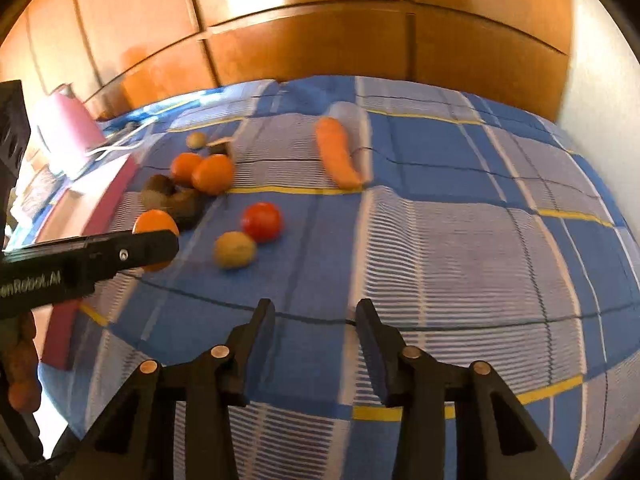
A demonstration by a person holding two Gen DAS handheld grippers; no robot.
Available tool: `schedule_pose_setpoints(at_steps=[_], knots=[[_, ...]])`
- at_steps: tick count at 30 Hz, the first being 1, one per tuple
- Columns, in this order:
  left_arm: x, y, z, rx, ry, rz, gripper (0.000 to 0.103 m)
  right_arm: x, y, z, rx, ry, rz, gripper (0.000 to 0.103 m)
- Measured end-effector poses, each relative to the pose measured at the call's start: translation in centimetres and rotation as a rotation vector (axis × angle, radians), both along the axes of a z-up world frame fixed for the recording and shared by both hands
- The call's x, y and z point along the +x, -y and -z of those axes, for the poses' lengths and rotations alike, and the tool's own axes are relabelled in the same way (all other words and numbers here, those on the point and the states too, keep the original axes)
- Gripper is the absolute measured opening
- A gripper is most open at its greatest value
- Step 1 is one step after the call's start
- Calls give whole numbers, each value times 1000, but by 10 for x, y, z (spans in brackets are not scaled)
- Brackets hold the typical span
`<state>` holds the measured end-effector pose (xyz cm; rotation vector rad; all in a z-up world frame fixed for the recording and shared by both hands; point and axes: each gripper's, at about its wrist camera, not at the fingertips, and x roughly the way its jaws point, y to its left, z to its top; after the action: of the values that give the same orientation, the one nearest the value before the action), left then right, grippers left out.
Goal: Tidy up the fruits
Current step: 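Reach the left tool to the large orange and close on it, then drop the orange into the tray with the left tool while the right tool grasps the yellow fruit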
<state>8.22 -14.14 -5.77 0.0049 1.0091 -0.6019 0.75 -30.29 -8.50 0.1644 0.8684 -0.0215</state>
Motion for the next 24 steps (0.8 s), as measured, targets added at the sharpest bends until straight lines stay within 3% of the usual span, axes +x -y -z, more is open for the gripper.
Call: schedule_pose_setpoints(at_steps=[8, 12, 19, 20, 24], knots=[[-11, -55, -28, -11, 93, -114, 36, 31, -29, -3, 71, 2, -56, 42], [-8, -95, -38, -5, 136, -214, 36, 48, -31, 4, 70, -18, -27, 32], [8, -162, -22, 113, 128, -432, 37, 55, -36, 8, 15, -24, -19, 27], [8, -169, -20, 120, 127, -453, 38, 54, -37, 7, 10, -23, -20, 27], [1, -189, -17, 118, 137, -526, 60, 52, -38, 6, -4, -24, -20, 27]])
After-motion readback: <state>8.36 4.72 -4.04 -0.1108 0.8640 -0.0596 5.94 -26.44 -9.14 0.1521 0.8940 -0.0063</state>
